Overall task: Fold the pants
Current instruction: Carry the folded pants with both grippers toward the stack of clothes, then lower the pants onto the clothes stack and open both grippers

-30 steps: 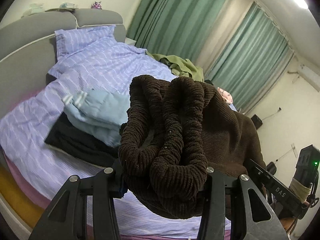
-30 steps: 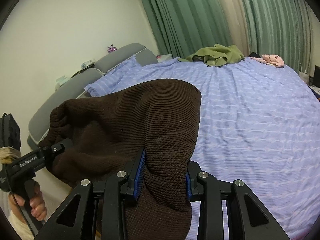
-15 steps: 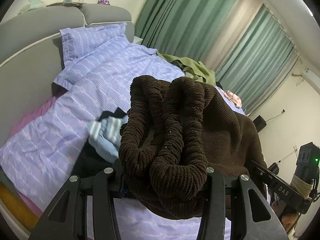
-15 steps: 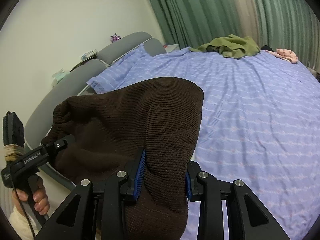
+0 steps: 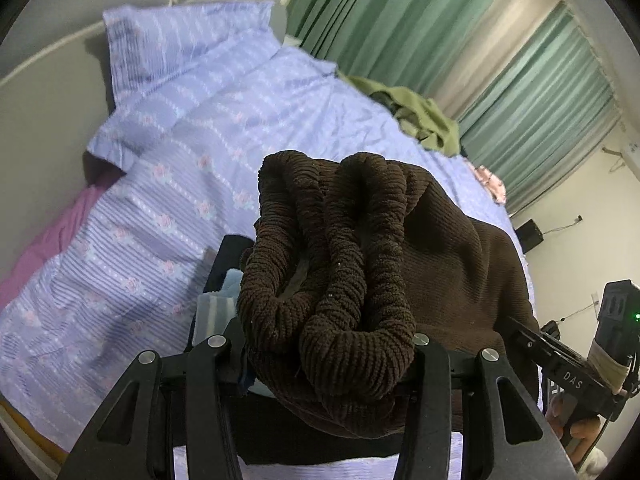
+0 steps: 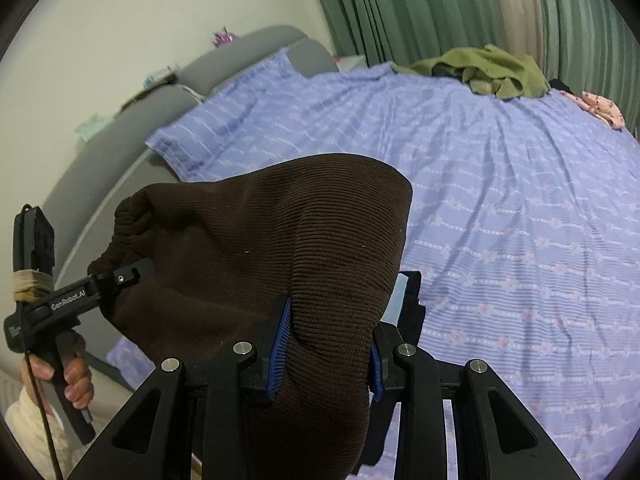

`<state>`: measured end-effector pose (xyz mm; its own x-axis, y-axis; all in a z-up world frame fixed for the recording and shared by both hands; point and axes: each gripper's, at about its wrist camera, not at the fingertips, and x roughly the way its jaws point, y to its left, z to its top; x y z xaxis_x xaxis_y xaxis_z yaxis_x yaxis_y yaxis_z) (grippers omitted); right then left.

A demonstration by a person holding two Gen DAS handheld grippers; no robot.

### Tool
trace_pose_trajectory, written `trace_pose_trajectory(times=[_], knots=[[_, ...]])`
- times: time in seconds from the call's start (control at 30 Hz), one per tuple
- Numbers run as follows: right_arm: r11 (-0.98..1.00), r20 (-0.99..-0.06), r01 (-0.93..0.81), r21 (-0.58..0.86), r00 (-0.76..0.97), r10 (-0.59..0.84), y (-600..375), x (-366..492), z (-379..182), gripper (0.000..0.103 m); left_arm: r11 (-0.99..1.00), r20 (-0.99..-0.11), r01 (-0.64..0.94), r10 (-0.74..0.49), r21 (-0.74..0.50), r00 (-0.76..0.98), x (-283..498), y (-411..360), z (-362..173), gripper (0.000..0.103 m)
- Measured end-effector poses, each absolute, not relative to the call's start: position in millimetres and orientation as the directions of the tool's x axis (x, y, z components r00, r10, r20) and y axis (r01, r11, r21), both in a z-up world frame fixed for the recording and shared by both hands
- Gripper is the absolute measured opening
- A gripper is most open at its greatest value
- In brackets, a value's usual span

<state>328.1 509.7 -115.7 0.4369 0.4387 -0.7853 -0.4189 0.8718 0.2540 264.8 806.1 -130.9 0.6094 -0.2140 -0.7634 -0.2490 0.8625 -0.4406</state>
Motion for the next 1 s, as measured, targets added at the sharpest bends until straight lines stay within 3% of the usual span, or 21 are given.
trace_pose_trajectory(times=[0.17, 0.23, 0.3, 0.57, 1.0], knots=[[0.881, -0.825, -0.402, 0.251, 0.387, 0.412, 515.9, 344.0, -146.9, 0.034, 0.87, -0.808, -0.269, -0.214, -0.413, 0.549, 274.5, 812.9, -170.2, 0.057], [0.881, -0.832, -0.394, 0.261, 0.371, 0.413, 515.1, 346.2, -154.6, 0.035, 0.896, -0.838, -0.282, -0.157, -0.343, 0.523, 273.2, 813.0, -176.6, 0.076], [0.882, -0.838, -0.38, 0.28, 0.351, 0.417, 512.8, 346.8, -160.0, 0.04, 0.921, -0.859, -0.283, -0.094, -0.266, 0.503, 269.6, 812.5, -177.7, 0.083], [0.888, -0.846, -0.408, 0.212, 0.378, 0.375, 519.4, 333.1, -152.9, 0.055, 0.964, -0.847, -0.252, 0.063, -0.085, 0.528, 249.6, 798.1, -143.5, 0.084], [0.884, -0.83, -0.406, 0.23, 0.393, 0.396, 509.1, 318.1, -147.1, 0.056, 0.964, -0.8, -0.255, 0.094, -0.075, 0.593, 231.1, 785.4, -108.6, 0.085]])
